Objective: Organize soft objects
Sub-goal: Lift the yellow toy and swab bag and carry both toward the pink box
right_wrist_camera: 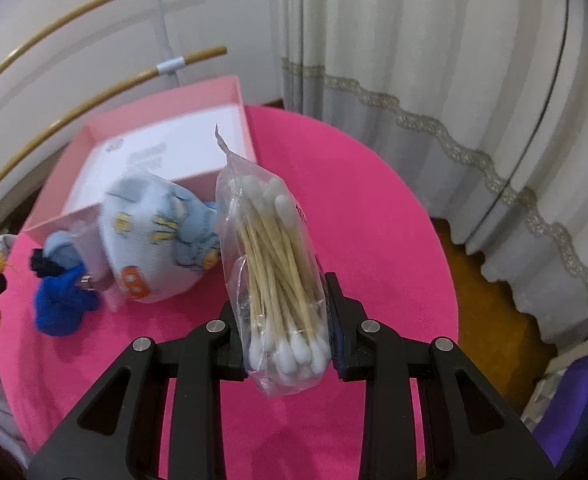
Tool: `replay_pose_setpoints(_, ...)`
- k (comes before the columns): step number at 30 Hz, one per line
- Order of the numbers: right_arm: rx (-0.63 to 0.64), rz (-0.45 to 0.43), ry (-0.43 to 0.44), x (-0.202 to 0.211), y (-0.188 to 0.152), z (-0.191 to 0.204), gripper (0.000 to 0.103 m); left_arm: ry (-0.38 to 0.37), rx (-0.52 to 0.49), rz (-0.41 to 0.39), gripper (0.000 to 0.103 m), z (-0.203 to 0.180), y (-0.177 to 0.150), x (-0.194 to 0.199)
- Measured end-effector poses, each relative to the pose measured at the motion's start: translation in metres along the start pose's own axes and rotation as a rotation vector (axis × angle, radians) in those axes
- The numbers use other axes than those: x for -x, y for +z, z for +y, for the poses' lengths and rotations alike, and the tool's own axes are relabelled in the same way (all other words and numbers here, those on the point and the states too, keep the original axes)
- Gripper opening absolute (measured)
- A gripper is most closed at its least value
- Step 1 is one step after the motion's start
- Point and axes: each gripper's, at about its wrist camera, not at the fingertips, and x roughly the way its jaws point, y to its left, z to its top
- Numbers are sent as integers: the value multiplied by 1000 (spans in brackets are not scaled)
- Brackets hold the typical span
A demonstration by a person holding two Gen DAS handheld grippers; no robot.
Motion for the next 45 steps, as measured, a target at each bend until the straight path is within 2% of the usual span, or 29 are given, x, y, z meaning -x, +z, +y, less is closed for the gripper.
replay_pose_setpoints(15,78,-209,121,84,-10,30,27,-117,-105,-121,29,-40,-33,116)
replay_pose_setpoints(19,100,-243,139,97,-13,37,27,-153,-119,-141,29,-45,-41,141)
replay_pose_setpoints(25,109,-277,156,108,-14,40,27,-162,-130,-181,29,-46,-50,172)
replay_pose_setpoints(36,133,-324,190,121,-13,43,27,-182,-152,-221,29,-44,-55,196)
replay_pose_setpoints(45,143,-363,202,132,-16,45,27,-189,-159,-244,29,-39,-56,195)
